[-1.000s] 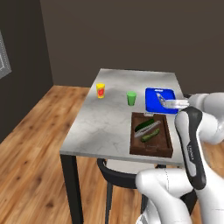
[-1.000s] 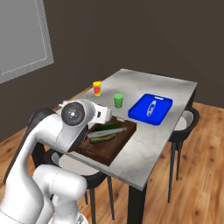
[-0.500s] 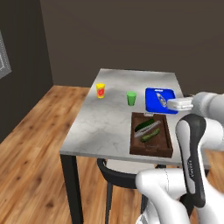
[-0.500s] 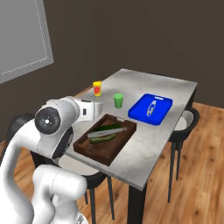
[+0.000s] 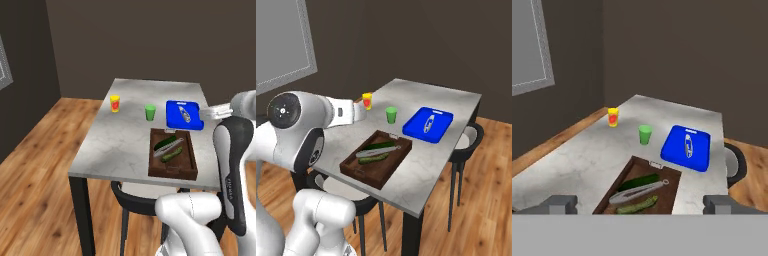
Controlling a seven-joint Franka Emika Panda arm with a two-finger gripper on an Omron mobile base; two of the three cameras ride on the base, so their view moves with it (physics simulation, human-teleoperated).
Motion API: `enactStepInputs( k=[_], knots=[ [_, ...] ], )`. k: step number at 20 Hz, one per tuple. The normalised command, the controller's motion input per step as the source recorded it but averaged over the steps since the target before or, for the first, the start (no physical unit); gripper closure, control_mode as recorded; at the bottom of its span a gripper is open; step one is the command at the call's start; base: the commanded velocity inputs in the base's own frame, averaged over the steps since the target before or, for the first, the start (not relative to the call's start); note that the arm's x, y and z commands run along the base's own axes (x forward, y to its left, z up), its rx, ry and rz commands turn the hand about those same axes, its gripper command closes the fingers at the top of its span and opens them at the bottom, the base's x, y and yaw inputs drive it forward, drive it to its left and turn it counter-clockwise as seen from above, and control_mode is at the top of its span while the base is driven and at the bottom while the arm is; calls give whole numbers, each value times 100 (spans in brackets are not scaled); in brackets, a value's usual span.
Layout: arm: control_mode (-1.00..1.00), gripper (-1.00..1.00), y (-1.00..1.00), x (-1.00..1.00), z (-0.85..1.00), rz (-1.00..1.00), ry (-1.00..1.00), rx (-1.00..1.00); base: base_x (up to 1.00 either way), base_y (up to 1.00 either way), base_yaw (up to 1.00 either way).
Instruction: Gather the cucumber and squash from the fridge and place them on a tray on the dining counter. Then gather the steak and chicken drumstick from the fridge and place them on the other tray.
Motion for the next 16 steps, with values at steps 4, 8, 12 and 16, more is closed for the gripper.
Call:
enactStepInputs(
  k=[4, 8, 12, 16],
  knots=[
    [-100, -100, 0, -79, 0, 0, 0, -5, 0, 0, 0],
    [-100, -100, 8, -67, 0, 0, -2, -8, 0, 0, 0],
    [-100, -100, 26, -46, 0, -1, -2, -12, 0, 0, 0],
    [-100, -100, 46, -26, 2, -7, 1, -18, 0, 0, 0]
  ],
)
